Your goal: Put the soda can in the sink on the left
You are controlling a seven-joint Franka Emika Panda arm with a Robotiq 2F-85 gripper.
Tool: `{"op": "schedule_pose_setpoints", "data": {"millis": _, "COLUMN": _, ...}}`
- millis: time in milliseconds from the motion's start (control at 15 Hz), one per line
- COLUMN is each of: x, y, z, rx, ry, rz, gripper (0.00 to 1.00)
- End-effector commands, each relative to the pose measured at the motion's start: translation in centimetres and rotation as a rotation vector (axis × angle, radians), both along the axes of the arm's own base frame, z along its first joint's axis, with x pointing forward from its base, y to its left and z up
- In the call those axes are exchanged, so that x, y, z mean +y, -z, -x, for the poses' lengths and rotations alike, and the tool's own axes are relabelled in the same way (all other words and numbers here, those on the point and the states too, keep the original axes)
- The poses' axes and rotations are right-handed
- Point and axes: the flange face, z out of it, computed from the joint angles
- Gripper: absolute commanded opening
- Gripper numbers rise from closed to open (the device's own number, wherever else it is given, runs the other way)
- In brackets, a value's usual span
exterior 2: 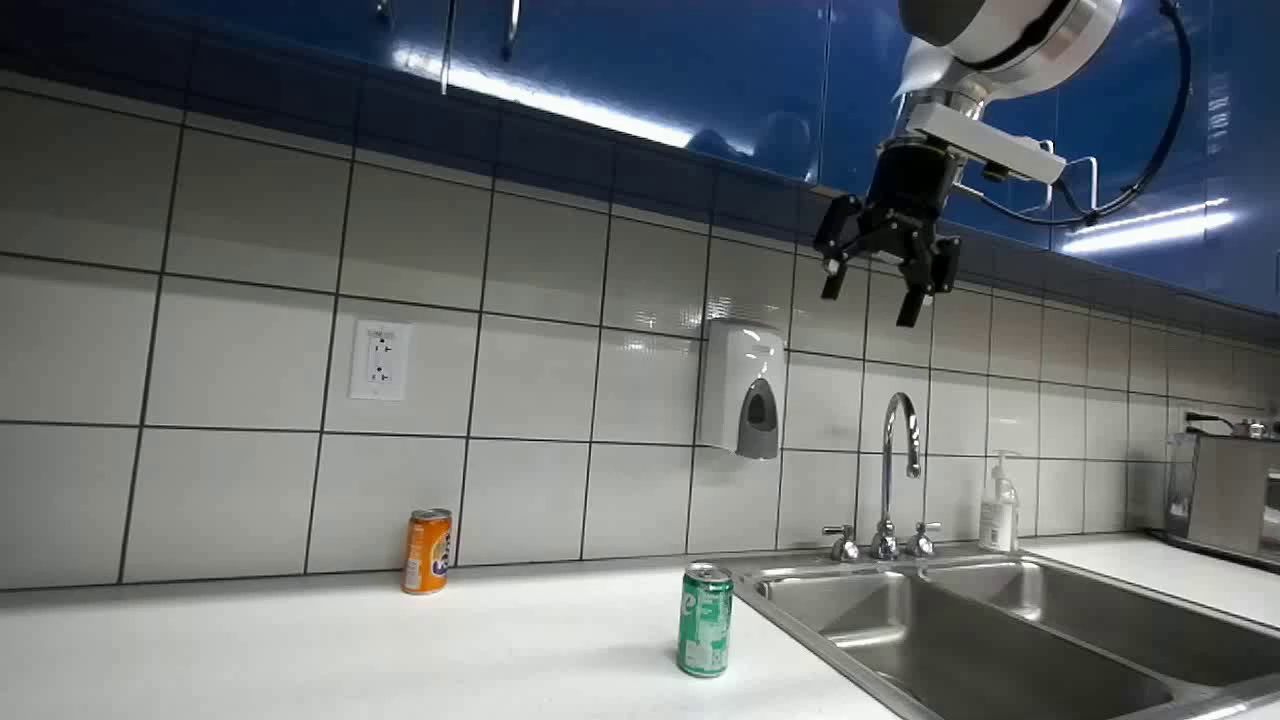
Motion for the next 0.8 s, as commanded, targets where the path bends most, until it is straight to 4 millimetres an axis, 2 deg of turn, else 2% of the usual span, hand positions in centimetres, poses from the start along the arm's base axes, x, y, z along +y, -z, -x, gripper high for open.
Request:
{"op": "schedule_pose_setpoints", "data": {"millis": 0, "x": -0.01, "y": -0.04, "z": -0.02, "rx": 0.001, "ry": 0.000, "rz": 0.000, "gripper": 1.00}}
{"op": "schedule_pose_setpoints", "data": {"millis": 600, "x": -0.02, "y": -0.04, "z": -0.02, "rx": 0.001, "ry": 0.000, "rz": 0.000, "gripper": 1.00}}
{"op": "schedule_pose_setpoints", "data": {"millis": 733, "x": 0.75, "y": 0.35, "z": 0.10, "rx": 0.003, "ry": 0.006, "rz": 0.011, "gripper": 1.00}}
